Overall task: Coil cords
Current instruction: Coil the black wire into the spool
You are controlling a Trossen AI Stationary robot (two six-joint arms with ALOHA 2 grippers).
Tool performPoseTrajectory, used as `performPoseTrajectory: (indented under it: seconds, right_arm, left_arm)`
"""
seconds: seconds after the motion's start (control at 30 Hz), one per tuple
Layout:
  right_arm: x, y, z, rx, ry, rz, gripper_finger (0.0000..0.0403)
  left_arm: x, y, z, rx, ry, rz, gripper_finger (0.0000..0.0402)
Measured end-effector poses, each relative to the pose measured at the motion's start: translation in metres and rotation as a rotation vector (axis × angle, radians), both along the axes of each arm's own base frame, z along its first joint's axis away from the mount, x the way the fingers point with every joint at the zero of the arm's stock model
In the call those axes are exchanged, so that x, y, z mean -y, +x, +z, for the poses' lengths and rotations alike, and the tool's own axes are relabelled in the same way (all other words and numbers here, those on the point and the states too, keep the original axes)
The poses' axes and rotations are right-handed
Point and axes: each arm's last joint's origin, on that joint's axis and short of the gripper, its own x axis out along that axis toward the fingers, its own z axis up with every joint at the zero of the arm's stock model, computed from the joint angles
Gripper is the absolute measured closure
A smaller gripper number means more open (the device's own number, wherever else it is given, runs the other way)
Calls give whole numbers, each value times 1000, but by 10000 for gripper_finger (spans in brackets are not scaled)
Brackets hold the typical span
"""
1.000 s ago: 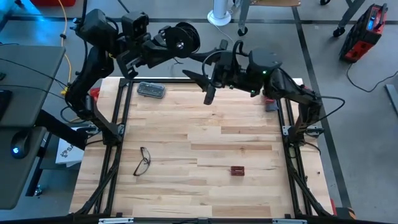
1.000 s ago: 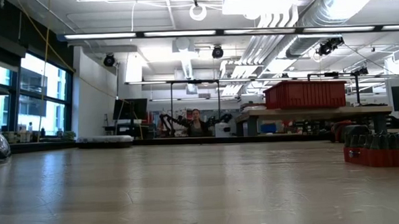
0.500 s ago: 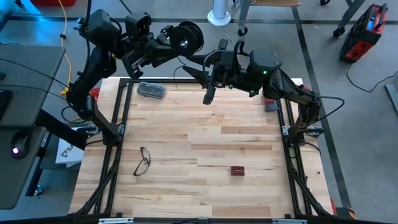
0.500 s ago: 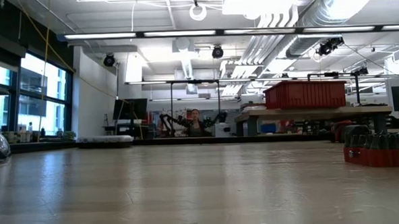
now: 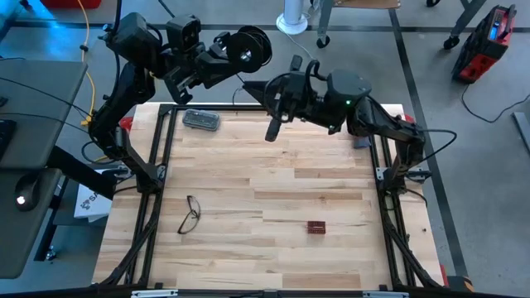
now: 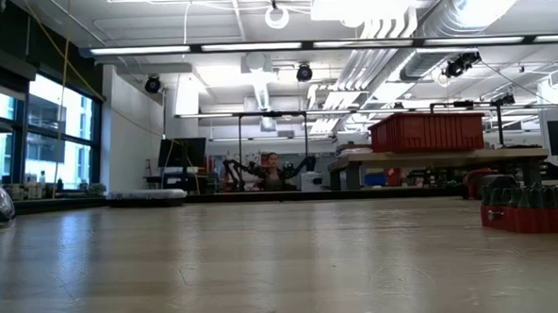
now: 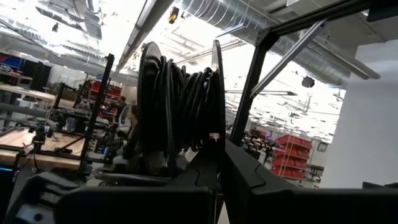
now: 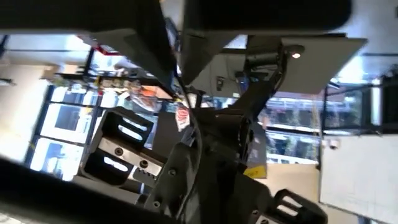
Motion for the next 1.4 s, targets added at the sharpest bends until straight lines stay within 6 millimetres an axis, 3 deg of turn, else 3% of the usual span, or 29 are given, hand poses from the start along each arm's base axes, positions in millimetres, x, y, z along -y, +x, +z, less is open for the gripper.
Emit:
performPoseTrajectory:
  seconds: [0.07,0.17,0.4,0.67,0.87,1.13,1.4]
  right_arm:
    - [-4,0,-1,-13,-17,-20,390]
    - [-13,-5,-2,-58,-30,-50,398]
    - [-20,-29,-3,-196,-6,-99,402]
    - [-20,-47,-2,-267,12,-110,402]
    - [-21,-59,0,-301,-3,-115,402]
    - [-18,-75,9,-290,-49,-144,403]
    - [-8,-76,12,-281,-66,-166,403]
  left_arm:
    - [0,0,0,0,0,2,399]
    - [-4,-5,1,-2,10,30,399]
    - [-13,-29,2,-62,5,187,399]
    - [-17,-33,-1,-102,-3,227,399]
    - [-18,-38,-15,-268,-72,287,399]
    - [-14,-29,-41,-578,-356,96,399]
    - [1,2,-48,-664,-532,-168,399]
